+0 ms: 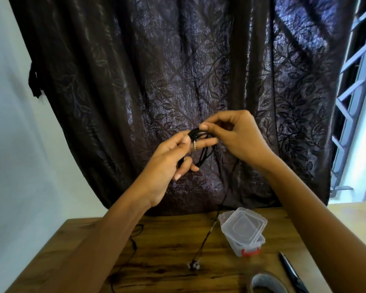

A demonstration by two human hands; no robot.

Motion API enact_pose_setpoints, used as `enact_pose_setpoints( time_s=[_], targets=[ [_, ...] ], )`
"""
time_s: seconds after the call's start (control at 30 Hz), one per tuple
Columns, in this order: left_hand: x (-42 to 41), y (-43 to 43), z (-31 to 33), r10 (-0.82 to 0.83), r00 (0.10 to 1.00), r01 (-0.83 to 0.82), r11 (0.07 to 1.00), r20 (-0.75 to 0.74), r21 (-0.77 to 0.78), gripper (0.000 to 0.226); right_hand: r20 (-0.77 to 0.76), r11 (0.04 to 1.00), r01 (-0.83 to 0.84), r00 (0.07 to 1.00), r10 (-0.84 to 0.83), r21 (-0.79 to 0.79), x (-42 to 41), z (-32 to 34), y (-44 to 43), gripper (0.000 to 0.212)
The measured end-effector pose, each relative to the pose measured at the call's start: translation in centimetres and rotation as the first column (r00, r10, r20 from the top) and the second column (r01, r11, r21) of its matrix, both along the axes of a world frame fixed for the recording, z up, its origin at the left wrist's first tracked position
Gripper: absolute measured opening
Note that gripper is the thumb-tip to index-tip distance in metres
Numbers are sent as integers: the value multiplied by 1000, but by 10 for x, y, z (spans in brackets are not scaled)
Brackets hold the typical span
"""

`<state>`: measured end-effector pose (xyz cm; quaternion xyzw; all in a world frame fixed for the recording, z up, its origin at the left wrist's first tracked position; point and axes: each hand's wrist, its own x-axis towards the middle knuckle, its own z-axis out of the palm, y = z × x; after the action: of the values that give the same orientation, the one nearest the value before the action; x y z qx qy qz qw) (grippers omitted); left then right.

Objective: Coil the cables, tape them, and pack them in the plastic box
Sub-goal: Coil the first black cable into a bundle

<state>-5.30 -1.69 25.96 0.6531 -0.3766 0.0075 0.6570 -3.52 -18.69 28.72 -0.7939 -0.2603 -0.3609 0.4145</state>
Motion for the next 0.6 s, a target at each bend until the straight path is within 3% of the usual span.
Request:
enact_pose_setpoints(
  time_s=[0.1, 0.23, 0.33, 0.5, 0.6],
  targets=[
    [-1, 0, -2, 22, 1000, -22, 1000, -7, 2, 31, -89, 989, -21, 995, 35, 148, 1, -14, 3, 7],
    [1, 2, -5, 38, 998, -41, 998, -50, -50, 31, -277, 922, -21, 951, 137, 386, -5, -38, 9, 28],
    [2, 4, -2, 42, 996, -52, 992, -85, -119, 28, -381, 919, -1, 910, 165, 394, -8, -59, 11, 38],
    [9, 8, 0, 68, 995, -82, 978, -77, -191, 24, -501, 925, 13, 843, 194, 380, -13, -91, 15, 31],
    [14, 12, -1, 146, 988, -153, 976, -60, -154, 23, -525, 966, 39, 845, 104, 254, -18, -107, 12, 27]
  ],
)
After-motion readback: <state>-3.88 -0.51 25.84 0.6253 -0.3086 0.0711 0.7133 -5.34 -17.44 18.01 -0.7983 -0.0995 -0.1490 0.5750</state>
